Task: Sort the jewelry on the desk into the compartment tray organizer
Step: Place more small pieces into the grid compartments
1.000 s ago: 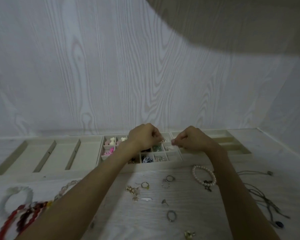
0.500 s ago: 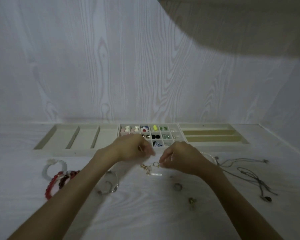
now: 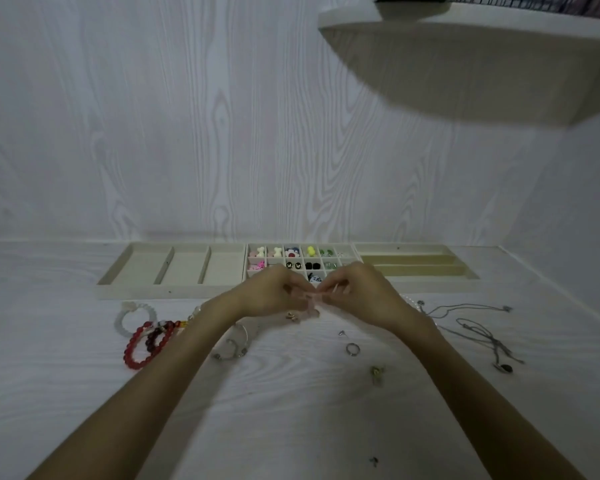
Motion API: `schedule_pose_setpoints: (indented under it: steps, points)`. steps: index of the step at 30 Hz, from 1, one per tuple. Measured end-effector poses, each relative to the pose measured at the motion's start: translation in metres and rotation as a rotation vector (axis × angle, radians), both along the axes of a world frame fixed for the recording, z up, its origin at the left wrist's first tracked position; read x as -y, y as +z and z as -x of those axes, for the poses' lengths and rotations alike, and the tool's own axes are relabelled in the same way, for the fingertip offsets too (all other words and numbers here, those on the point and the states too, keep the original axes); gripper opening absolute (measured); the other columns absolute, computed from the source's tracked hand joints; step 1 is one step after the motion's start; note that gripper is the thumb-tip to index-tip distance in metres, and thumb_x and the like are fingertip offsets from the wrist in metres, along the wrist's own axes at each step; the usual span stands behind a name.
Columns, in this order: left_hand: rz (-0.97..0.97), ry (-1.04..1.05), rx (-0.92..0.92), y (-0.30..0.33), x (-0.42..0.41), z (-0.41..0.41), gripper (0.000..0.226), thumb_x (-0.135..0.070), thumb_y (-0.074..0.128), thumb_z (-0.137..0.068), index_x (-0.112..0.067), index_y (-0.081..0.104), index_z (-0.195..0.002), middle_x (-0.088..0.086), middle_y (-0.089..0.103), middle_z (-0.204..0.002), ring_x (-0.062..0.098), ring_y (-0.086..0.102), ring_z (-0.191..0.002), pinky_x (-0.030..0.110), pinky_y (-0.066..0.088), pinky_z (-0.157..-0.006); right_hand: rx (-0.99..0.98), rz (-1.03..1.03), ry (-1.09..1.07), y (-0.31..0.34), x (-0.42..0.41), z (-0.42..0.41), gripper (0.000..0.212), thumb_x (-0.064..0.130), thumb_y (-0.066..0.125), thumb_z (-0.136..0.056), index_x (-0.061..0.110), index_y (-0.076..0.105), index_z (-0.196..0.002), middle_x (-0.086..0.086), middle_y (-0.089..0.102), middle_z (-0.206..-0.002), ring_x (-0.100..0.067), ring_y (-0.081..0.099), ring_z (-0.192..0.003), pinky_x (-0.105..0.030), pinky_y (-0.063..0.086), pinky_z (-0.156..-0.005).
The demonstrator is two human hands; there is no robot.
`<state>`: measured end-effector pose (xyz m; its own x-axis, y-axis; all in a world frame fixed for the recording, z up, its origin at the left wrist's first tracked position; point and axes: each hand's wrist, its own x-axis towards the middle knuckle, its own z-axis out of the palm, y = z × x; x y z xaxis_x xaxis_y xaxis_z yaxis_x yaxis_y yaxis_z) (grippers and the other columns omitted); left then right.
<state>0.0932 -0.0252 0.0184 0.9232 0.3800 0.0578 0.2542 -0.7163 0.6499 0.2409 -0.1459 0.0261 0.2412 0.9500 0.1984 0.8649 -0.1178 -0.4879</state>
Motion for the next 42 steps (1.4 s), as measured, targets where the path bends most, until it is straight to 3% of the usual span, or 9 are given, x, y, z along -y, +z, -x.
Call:
schedule_pose_setpoints:
  steps: [3, 8, 13, 17, 26, 30, 34, 38, 42]
  points:
    - [0.099, 0.09, 0.153, 0.001, -0.002, -0.012, 0.018, -0.016, 0.07, -0.084, -0.008, 0.074, -0.1, 0.007, 0.072, -0.086, 0.009, 0.064, -0.078, 0.022, 0.051, -0.077, -0.077, -0.087, -0.038, 0.01, -0.002, -0.011, 0.008, 0.026, 0.073, -0.079, 0.025, 0.076, -0.086, 0.013, 0.07, -0.078, 0.002, 0.063, -0.074, -0.02, 0.051, -0.071]
    - [0.186, 0.112, 0.186, 0.011, -0.012, -0.043, 0.017, -0.015, 0.072, -0.083, -0.009, 0.074, -0.098, 0.003, 0.073, -0.08, 0.004, 0.064, -0.07, 0.016, 0.05, -0.07, -0.198, -0.151, -0.108, 0.019, -0.008, -0.041, 0.004, 0.023, 0.073, -0.08, 0.025, 0.073, -0.082, 0.013, 0.069, -0.074, 0.002, 0.064, -0.07, -0.012, 0.048, -0.065]
    - [0.193, 0.098, 0.187, 0.027, -0.034, -0.087, 0.023, -0.023, 0.068, -0.086, -0.011, 0.073, -0.105, -0.002, 0.073, -0.094, -0.004, 0.063, -0.071, 0.013, 0.049, -0.071, -0.213, -0.207, -0.251, 0.021, -0.021, -0.083, 0.002, 0.024, 0.073, -0.079, 0.026, 0.074, -0.08, 0.017, 0.066, -0.066, 0.005, 0.063, -0.064, -0.012, 0.044, -0.062]
    - [0.178, 0.092, 0.085, 0.023, -0.046, -0.121, 0.024, -0.02, 0.07, -0.084, -0.012, 0.073, -0.106, 0.003, 0.072, -0.108, 0.012, 0.065, -0.101, 0.028, 0.049, -0.096, -0.15, -0.163, -0.339, 0.009, -0.027, -0.105, 0.006, 0.028, 0.074, -0.078, 0.024, 0.075, -0.082, 0.012, 0.067, -0.07, 0.0, 0.063, -0.07, -0.017, 0.047, -0.064]
    - [-0.131, 0.209, -0.032, -0.015, -0.053, -0.152, 0.021, -0.034, 0.073, -0.08, -0.024, 0.074, -0.099, -0.005, 0.073, -0.091, 0.011, 0.066, -0.089, 0.032, 0.054, -0.08, -0.153, -0.112, -0.408, -0.027, -0.04, -0.125, 0.009, 0.028, 0.079, -0.072, 0.022, 0.077, -0.078, 0.011, 0.065, -0.06, 0.009, 0.056, -0.057, -0.01, 0.041, -0.053]
    - [-0.254, 0.2, -0.025, -0.014, -0.051, -0.153, 0.033, -0.045, 0.071, -0.079, -0.027, 0.071, -0.107, -0.009, 0.072, -0.096, 0.008, 0.065, -0.092, 0.026, 0.051, -0.077, -0.144, -0.081, -0.396, -0.03, -0.051, -0.124, 0.006, 0.03, 0.079, -0.07, 0.027, 0.077, -0.075, 0.018, 0.062, -0.057, -0.004, 0.064, -0.066, -0.018, 0.045, -0.057]
    - [-0.324, 0.149, -0.095, -0.007, -0.054, -0.149, 0.027, -0.035, 0.065, -0.086, -0.03, 0.067, -0.113, -0.01, 0.069, -0.106, 0.01, 0.062, -0.1, 0.025, 0.045, -0.077, -0.104, -0.05, -0.364, -0.03, -0.061, -0.119, 0.011, 0.035, 0.079, -0.07, 0.027, 0.077, -0.077, 0.016, 0.058, -0.056, -0.006, 0.059, -0.061, -0.017, 0.038, -0.051]
    - [-0.378, 0.12, -0.117, -0.001, -0.06, -0.141, 0.036, -0.013, 0.051, -0.091, -0.031, 0.063, -0.119, -0.009, 0.064, -0.12, 0.013, 0.057, -0.11, 0.024, 0.038, -0.075, 0.043, -0.016, -0.395, -0.032, -0.068, -0.11, 0.011, 0.037, 0.076, -0.074, 0.028, 0.076, -0.081, 0.005, 0.067, -0.073, -0.014, 0.062, -0.072, -0.022, 0.042, -0.06]
    - [-0.412, 0.036, -0.266, -0.002, -0.063, -0.138, 0.042, -0.01, 0.045, -0.092, -0.035, 0.059, -0.124, 0.003, 0.056, -0.129, 0.023, 0.05, -0.116, 0.036, 0.045, -0.091, 0.173, 0.052, -0.367, -0.03, -0.067, -0.109, 0.014, 0.034, 0.066, -0.084, 0.026, 0.076, -0.091, 0.002, 0.072, -0.091, -0.018, 0.065, -0.082, -0.023, 0.044, -0.064]
